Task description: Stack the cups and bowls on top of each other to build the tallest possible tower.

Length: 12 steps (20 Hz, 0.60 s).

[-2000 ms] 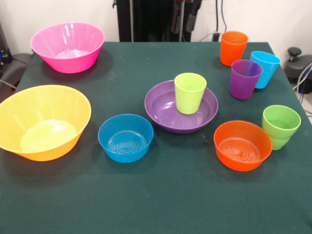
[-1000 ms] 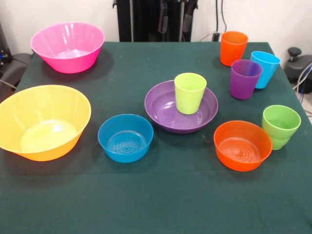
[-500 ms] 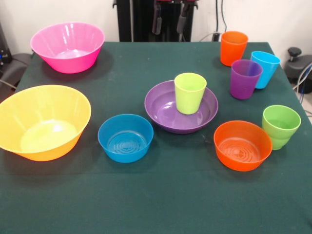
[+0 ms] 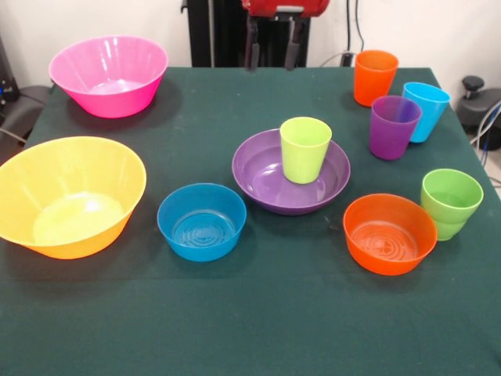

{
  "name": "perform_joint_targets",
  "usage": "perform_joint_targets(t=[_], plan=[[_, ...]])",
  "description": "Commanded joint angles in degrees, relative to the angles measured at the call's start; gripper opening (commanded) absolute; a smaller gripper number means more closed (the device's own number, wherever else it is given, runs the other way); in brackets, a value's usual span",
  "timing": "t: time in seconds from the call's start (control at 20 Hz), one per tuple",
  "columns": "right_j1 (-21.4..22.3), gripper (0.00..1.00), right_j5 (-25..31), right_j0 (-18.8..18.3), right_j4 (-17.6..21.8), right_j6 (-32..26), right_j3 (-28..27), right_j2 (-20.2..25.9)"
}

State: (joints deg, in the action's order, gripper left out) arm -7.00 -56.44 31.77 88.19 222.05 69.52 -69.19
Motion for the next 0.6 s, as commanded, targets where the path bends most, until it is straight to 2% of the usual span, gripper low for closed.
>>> perform_joint_targets(t=[0.05, 0.6], plan=[[-1.56, 1.00, 7.31, -2.18, -6.36, -5.41, -2.22, 13.20], [-1.88, 1.00, 9.20, -2.56, -8.25, -6.27, -2.36, 14.28]])
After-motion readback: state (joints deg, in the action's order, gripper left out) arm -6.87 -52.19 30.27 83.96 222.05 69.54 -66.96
